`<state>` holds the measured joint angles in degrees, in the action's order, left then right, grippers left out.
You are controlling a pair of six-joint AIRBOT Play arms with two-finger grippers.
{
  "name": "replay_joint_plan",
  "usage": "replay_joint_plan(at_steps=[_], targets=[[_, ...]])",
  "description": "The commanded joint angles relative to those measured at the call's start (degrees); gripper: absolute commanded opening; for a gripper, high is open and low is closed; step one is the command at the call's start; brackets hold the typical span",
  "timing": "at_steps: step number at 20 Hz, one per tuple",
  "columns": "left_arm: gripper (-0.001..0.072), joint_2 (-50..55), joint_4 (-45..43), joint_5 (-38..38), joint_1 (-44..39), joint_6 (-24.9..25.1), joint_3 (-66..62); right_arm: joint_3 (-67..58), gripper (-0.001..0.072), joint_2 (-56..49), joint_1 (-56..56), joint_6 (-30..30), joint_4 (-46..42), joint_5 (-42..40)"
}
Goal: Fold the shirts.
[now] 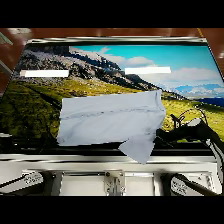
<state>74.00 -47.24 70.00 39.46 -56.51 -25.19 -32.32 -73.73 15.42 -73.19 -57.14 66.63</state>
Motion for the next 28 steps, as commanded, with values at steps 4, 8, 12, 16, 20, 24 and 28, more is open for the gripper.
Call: replay_joint_plan(at_steps=[4, 8, 12, 16, 20, 24, 28], targets=[[0.0034, -1.5, 7.9, 4.4, -2.1, 2.5, -9.8, -15.4, 0.0050, 0.0, -0.8, -5.3, 1.3, 4.3], [0.0034, -0.7, 8.8, -0.5, -9.6, -2.0, -20.5, -25.6, 0.0050, -2.1, -1.8, -8.3, 1.4, -2.8], [0.0034, 6.5, 8.7, -4.5, -16.4, -7.9, -32.3, -35.5, 0.0051, -11.8, -4.6, -9.8, 1.4, -7.3], [0.0035, 16.3, 8.7, -4.5, -18.6, -11.8, -40.9, -43.4, 0.0051, -20.7, -4.5, -11.3, 3.7, -10.6], [0.0034, 23.6, 8.8, -4.9, -19.9, -12.4, -44.2, -48.9, 0.0051, -28.1, -4.6, -11.0, 7.2, -12.5], [0.0035, 26.6, 8.7, -7.5, -22.0, -12.2, -45.5, -49.6, 0.0052, -31.6, -4.6, -10.5, 7.0, -13.9], [0.0052, 27.3, 8.7, -7.8, -23.7, -12.2, -45.5, -49.6, 0.0062, -32.0, -4.5, -10.5, 5.6, -14.0]])
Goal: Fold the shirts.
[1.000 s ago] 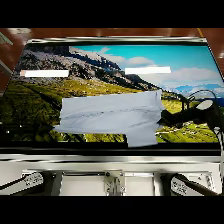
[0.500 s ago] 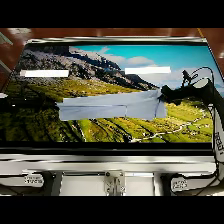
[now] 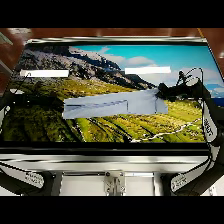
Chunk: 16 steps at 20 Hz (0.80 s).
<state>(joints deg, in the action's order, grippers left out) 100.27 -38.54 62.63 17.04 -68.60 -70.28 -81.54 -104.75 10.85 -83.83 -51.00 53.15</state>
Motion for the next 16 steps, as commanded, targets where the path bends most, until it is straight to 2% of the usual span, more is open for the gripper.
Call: replay_joint_plan(at_steps=[1, 2, 3, 4, 5, 7, 8, 9, 13, 16], targets=[[0.0170, 1.0, 0.0, 1.0, -1.5, -0.1, -0.4, -0.4, 0.0104, -0.9, 0.0, 0.1, -0.3, -0.5], [0.0343, 1.0, 0.0, 3.4, -1.5, -0.1, -0.4, -0.4, 0.0291, -0.7, 0.0, 0.1, 0.0, -0.4], [0.0406, 1.0, -0.3, 6.0, -1.2, -0.1, -0.5, -0.7, 0.0478, -0.2, 0.1, 1.1, -0.2, 0.3], [0.0405, 1.0, -1.7, 8.8, -0.4, -0.1, -1.2, -1.1, 0.0513, 0.6, 0.3, 3.6, -0.7, 1.5], [0.0404, 0.8, -3.0, 11.0, 0.6, -0.3, -2.1, -1.1, 0.0513, 1.8, 0.8, 5.4, -1.6, 2.5], [0.0390, -0.5, -3.5, 12.9, 3.2, -2.4, -3.3, -1.1, 0.0517, 4.4, 2.1, 5.2, -7.9, 3.5], [0.0389, -1.6, -3.5, 12.9, 4.5, -3.6, -4.0, -1.1, 0.0622, 5.0, 2.8, 3.5, -11.4, 4.3], [0.0387, -3.0, -3.4, 12.9, 5.6, -4.2, -4.4, -1.1, 0.0671, 5.1, 3.6, 1.9, -13.9, 5.4], [0.0385, -8.2, -3.5, 13.4, 6.6, -4.2, -4.6, -1.1, 0.0672, 1.9, 4.8, 2.2, -12.6, 7.6], [0.0367, -10.7, -3.5, 14.1, 5.8, -4.1, -4.6, -1.1, 0.0672, -1.7, 4.6, 4.5, -6.8, 7.2]])
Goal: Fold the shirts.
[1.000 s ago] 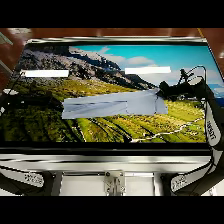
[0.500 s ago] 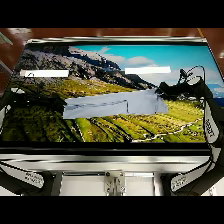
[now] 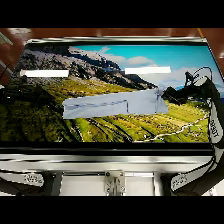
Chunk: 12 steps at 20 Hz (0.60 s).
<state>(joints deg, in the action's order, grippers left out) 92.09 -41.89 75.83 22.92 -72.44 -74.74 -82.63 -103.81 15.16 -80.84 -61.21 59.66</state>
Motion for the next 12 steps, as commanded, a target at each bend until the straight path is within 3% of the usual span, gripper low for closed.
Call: replay_joint_plan(at_steps=[1, 6, 7, 8, 9, 10, 11, 12], targets=[[0.0367, -3.0, -0.1, 0.9, -0.5, -0.3, -0.2, 0.0, 0.0672, -3.7, 0.3, 2.4, 6.1, 0.4], [0.0367, -3.3, 0.2, 0.7, -3.9, -0.3, -0.2, 0.0, 0.0663, -6.4, -1.1, 2.9, 10.9, 2.6], [0.0367, -3.3, 0.5, 0.6, -5.1, -0.3, -0.2, 0.0, 0.0528, -6.4, -1.4, 2.9, 11.0, 3.1], [0.0367, -3.3, 0.8, 0.5, -6.2, -0.3, -0.2, 0.0, 0.0285, -6.3, -1.5, 2.9, 11.5, 3.8], [0.0367, -3.3, 1.0, 0.2, -7.6, -0.3, -0.2, 0.0, 0.0102, -5.7, -1.5, 3.0, 11.5, 4.2], [0.0365, -3.2, 1.4, -0.4, -9.0, -0.2, -0.2, 0.0, 0.0052, -4.7, -1.3, 3.8, 11.4, 4.9], [0.0304, -3.2, 1.7, -1.6, -10.6, -0.2, -0.2, 0.0, 0.0052, -3.1, -1.3, 5.0, 11.4, 5.6], [0.0184, -3.2, 1.9, -3.6, -12.7, -0.1, -0.2, 0.0, 0.0052, -1.2, -1.3, 5.1, 11.0, 6.2]])
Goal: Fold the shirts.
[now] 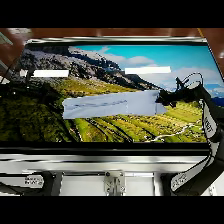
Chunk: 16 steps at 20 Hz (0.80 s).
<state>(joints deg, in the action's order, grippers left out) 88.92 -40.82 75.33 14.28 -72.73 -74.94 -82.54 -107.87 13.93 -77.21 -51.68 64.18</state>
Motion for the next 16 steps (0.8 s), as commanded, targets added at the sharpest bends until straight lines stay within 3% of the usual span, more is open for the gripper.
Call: replay_joint_plan(at_steps=[1, 3, 7, 8, 12, 16], targets=[[0.0117, 0.2, 1.0, -5.9, -6.6, 0.2, 0.0, -0.1, 0.0052, 5.0, -0.1, 1.4, 1.4, 2.4], [0.0039, 1.4, 2.1, -12.3, -12.9, 0.2, 0.1, -0.1, 0.0052, 9.4, -0.1, 1.0, 1.4, 4.4], [0.0036, 6.9, 9.8, -22.7, -27.1, 0.7, 0.0, -0.1, 0.0052, 17.0, -0.1, -0.9, 1.4, 9.0], [0.0036, 8.5, 13.0, -24.6, -30.1, 2.9, 0.0, -0.1, 0.0052, 18.6, -0.1, -1.7, 1.4, 9.5], [0.0036, 15.9, 23.0, -26.9, -38.4, 6.3, -3.8, -0.1, 0.0052, 23.6, -0.1, -4.1, 1.9, 10.4], [0.0036, 23.5, 24.0, -26.8, -42.9, 6.0, -12.9, -0.1, 0.0052, 27.4, -0.1, -5.9, 1.9, 13.8]])
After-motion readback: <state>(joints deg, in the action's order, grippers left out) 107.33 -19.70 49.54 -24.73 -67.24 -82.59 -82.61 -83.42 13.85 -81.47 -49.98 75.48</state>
